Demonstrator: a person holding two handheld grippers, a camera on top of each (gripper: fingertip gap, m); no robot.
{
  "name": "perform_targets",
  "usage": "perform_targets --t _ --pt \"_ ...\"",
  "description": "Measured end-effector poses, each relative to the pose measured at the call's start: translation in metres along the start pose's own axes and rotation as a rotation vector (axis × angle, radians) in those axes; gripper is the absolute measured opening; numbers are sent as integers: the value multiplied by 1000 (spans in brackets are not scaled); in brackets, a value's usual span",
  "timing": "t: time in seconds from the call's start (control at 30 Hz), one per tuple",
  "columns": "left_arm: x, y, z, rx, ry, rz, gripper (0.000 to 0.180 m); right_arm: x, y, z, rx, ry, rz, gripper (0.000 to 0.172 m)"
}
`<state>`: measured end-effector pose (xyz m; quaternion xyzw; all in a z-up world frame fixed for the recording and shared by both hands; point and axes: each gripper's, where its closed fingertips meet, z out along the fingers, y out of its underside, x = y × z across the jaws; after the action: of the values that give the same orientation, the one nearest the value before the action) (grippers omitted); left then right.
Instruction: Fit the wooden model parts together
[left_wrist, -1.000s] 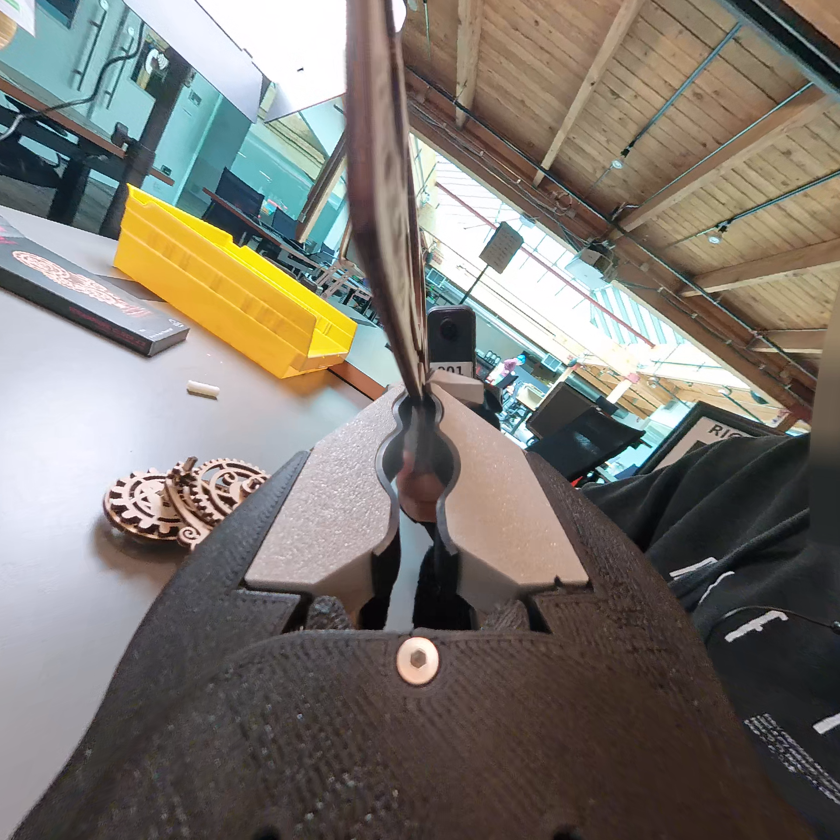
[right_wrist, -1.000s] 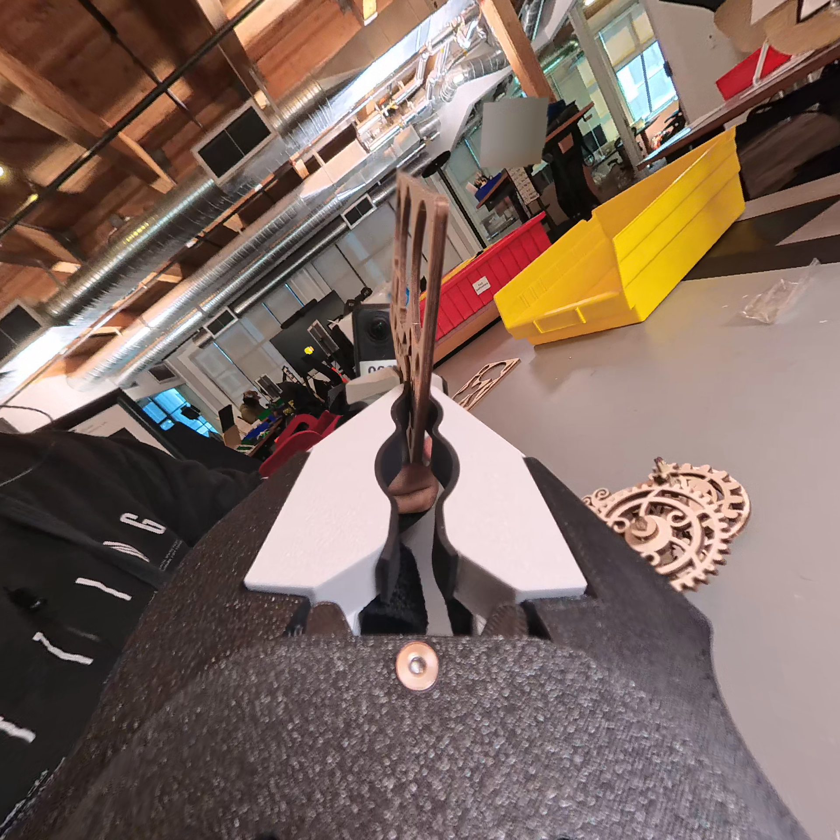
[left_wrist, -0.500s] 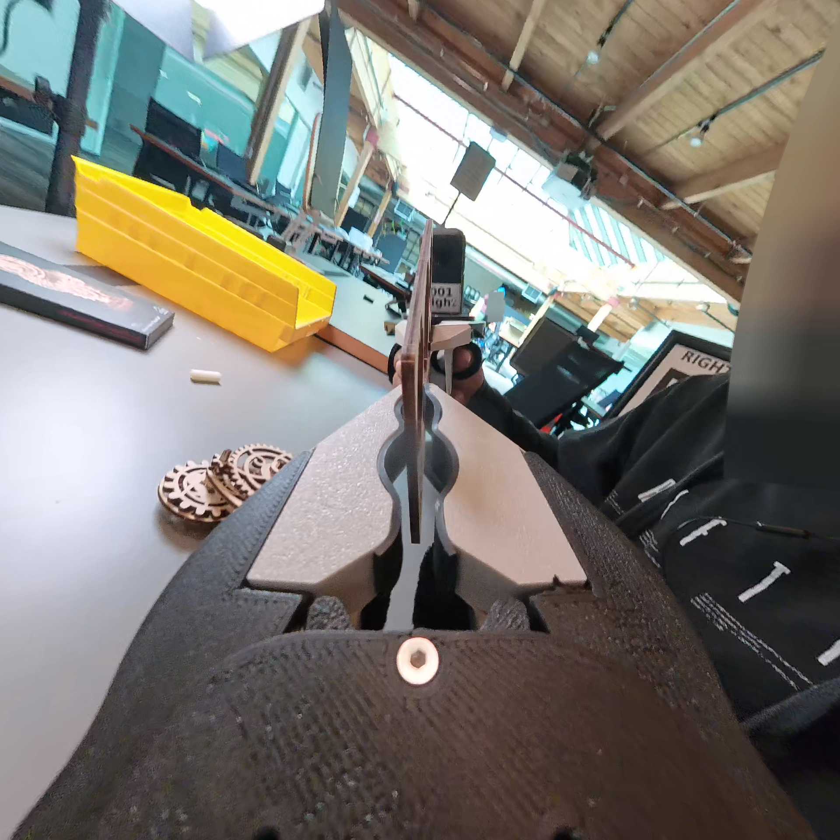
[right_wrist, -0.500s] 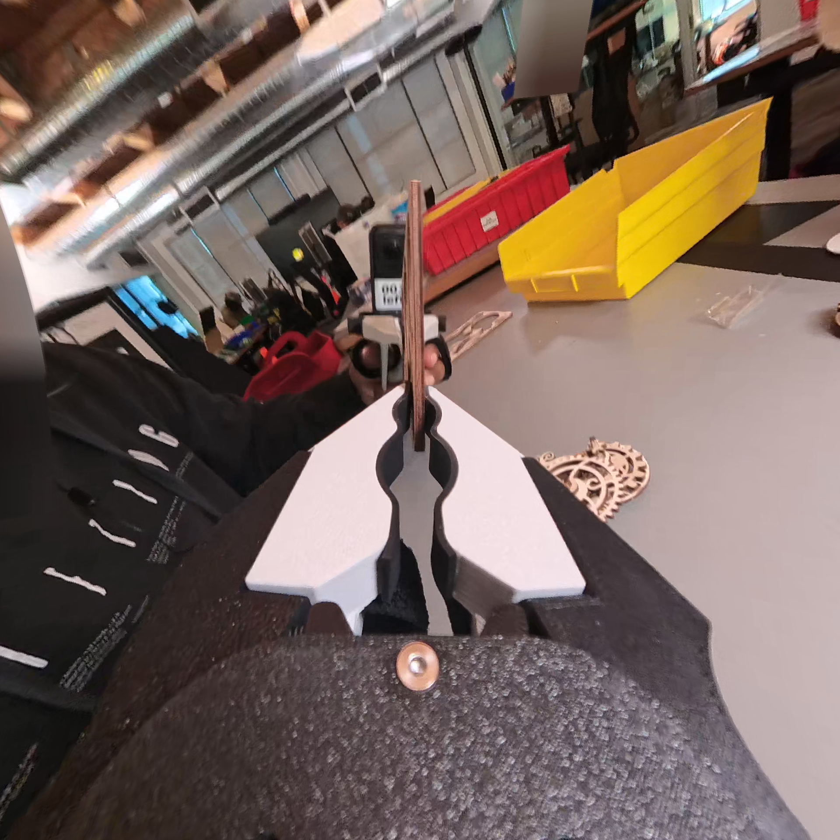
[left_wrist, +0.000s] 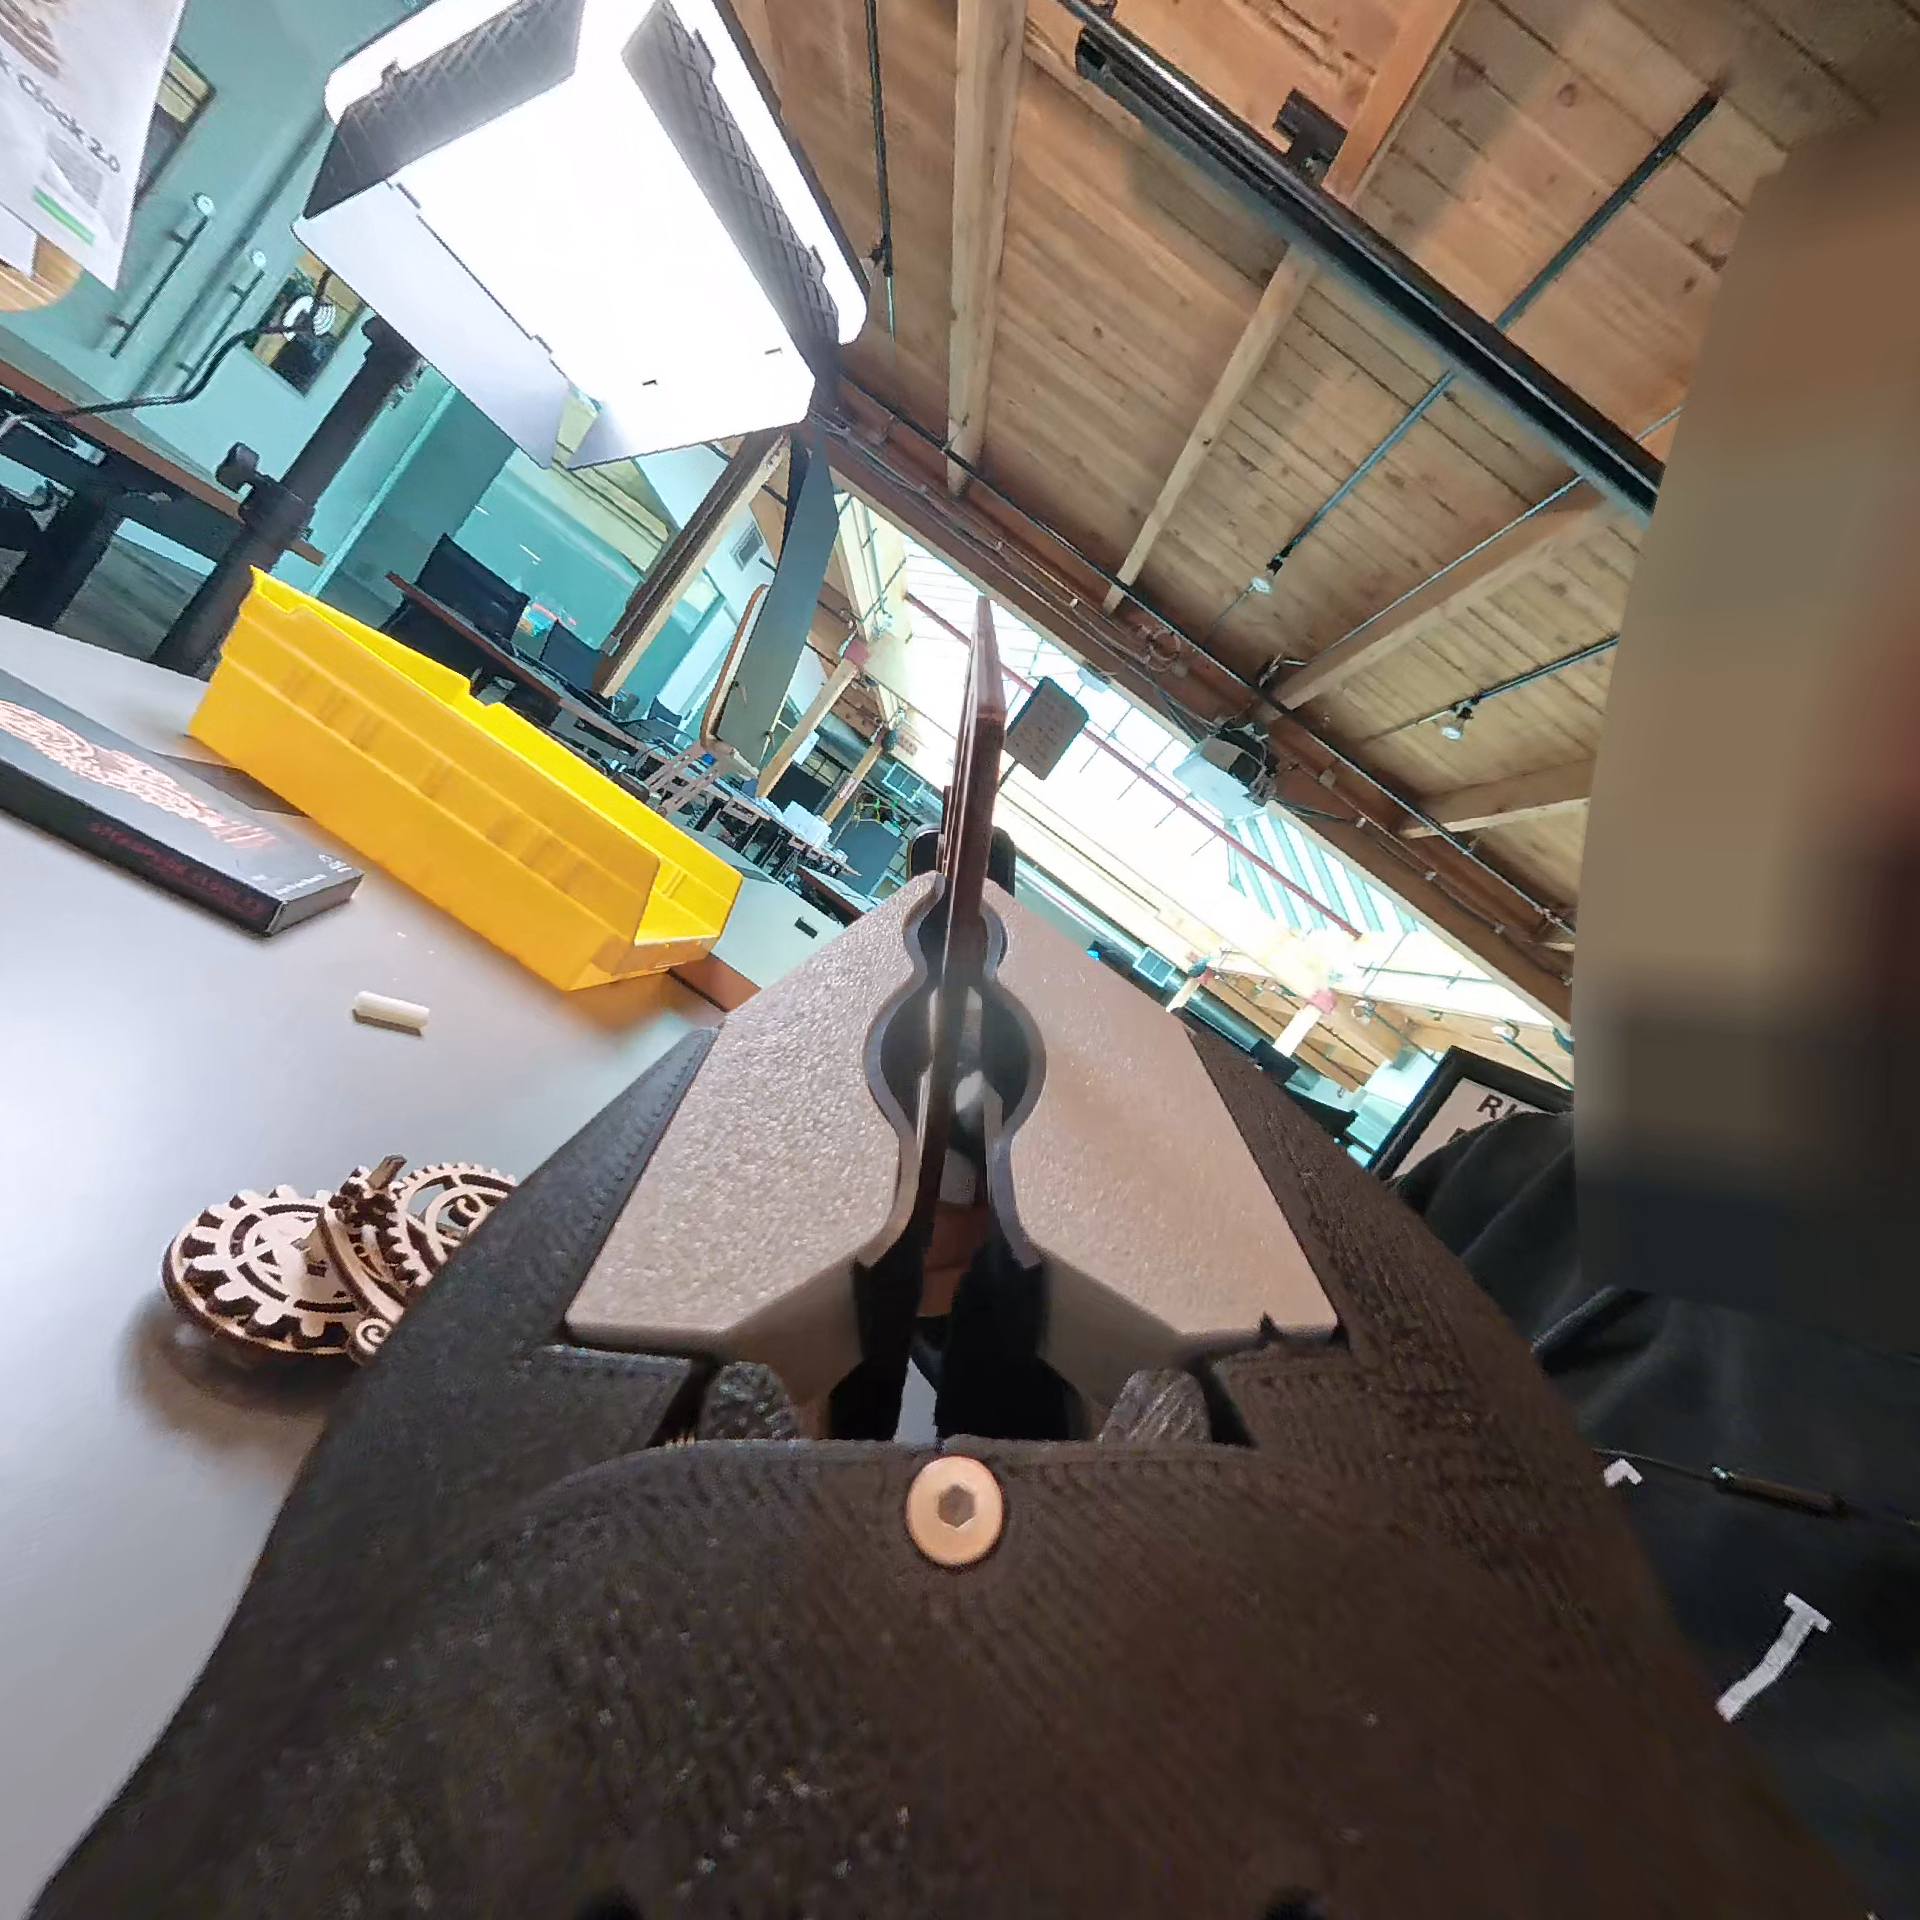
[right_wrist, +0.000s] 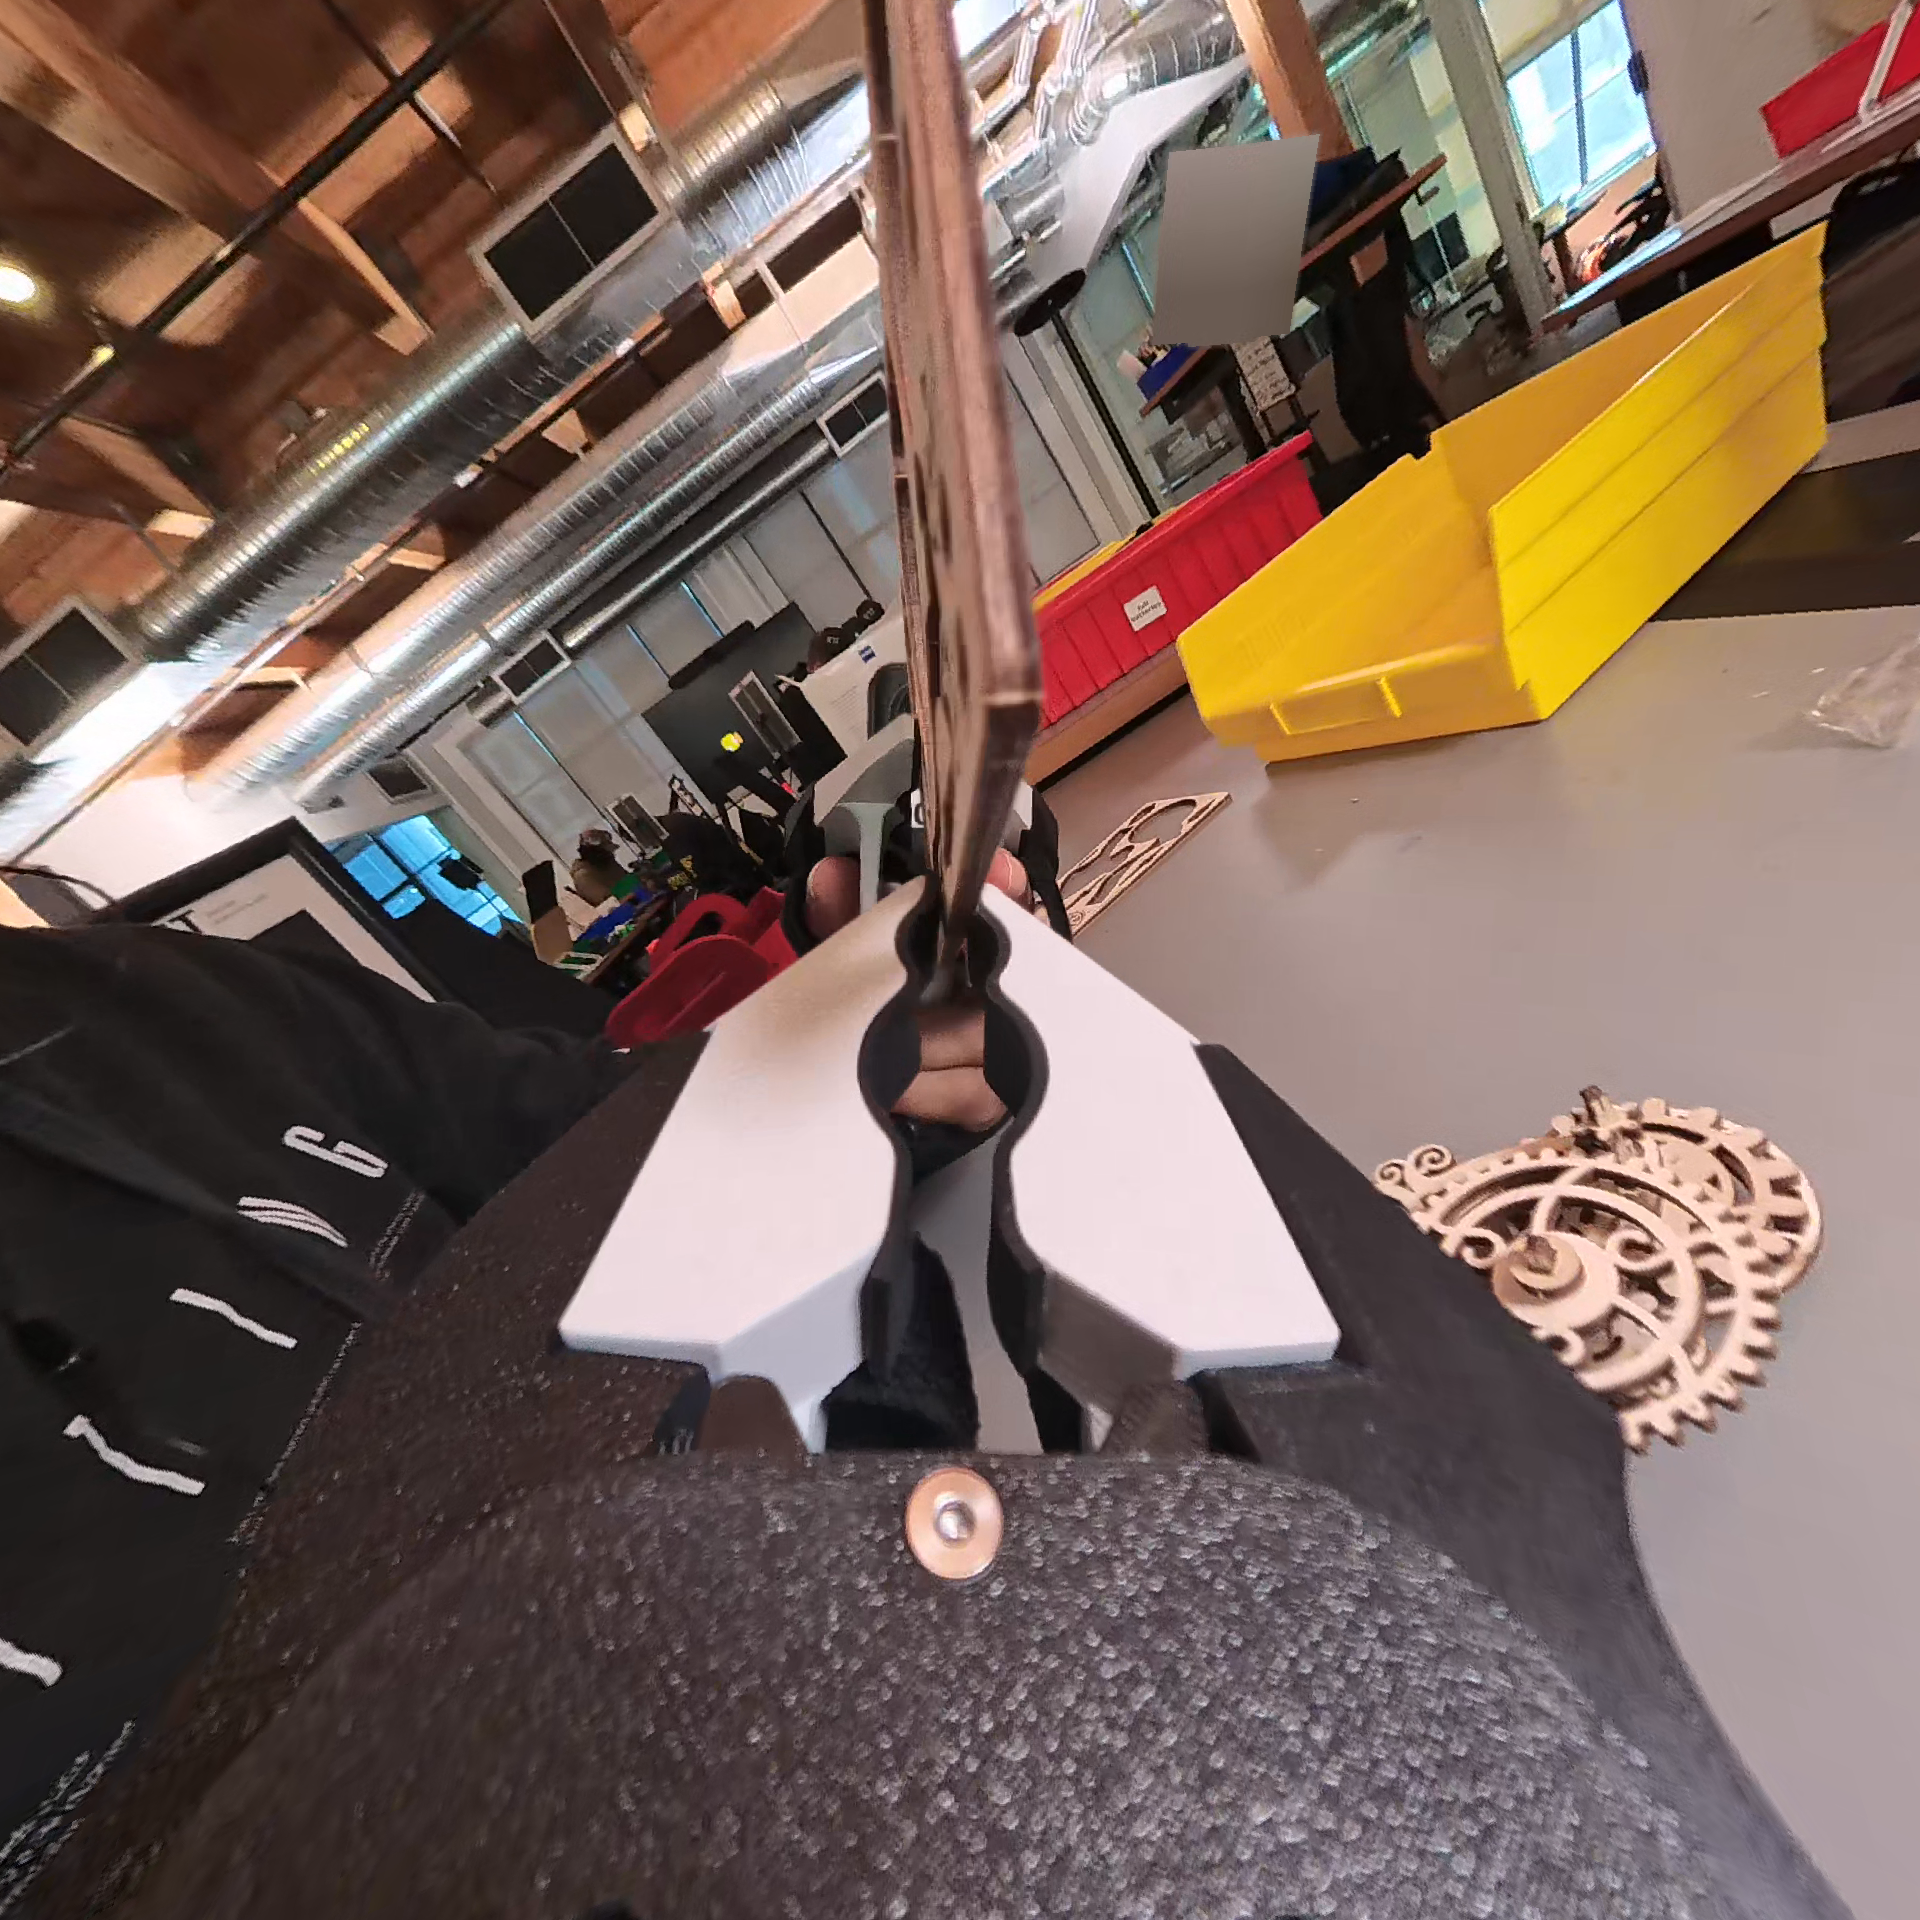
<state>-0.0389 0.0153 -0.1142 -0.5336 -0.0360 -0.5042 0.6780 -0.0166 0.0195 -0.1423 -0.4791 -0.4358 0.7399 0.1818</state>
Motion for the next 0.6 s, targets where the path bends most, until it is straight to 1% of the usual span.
perform_targets --t 0.07,0.13,0.23,0.37,0.47,0.53,0.6 --pt "0 1 0 5 2 -20 0 -1 0 -1 -1 -1 -25 1" --pt "-2 2 0 -11 -8 -3 0 -1 1 -2 -15 17 -55 1" --pt "-1 5 0 -71 -22 83 2 -1 -2 -5 -24 23 -63 1" --pt "-1 18 -3 -213 -48 223 4 -3 -9 -9 5 12 -40 1" --pt "4 18 -1 -214 -40 224 1 -3 -12 -8 25 17 -26 2" --pt "4 19 -2 -222 -38 210 2 0 -13 -7 27 49 -33 1" --pt "6 15 -3 -215 -43 252 2 1 -16 -2 30 58 -46 1"
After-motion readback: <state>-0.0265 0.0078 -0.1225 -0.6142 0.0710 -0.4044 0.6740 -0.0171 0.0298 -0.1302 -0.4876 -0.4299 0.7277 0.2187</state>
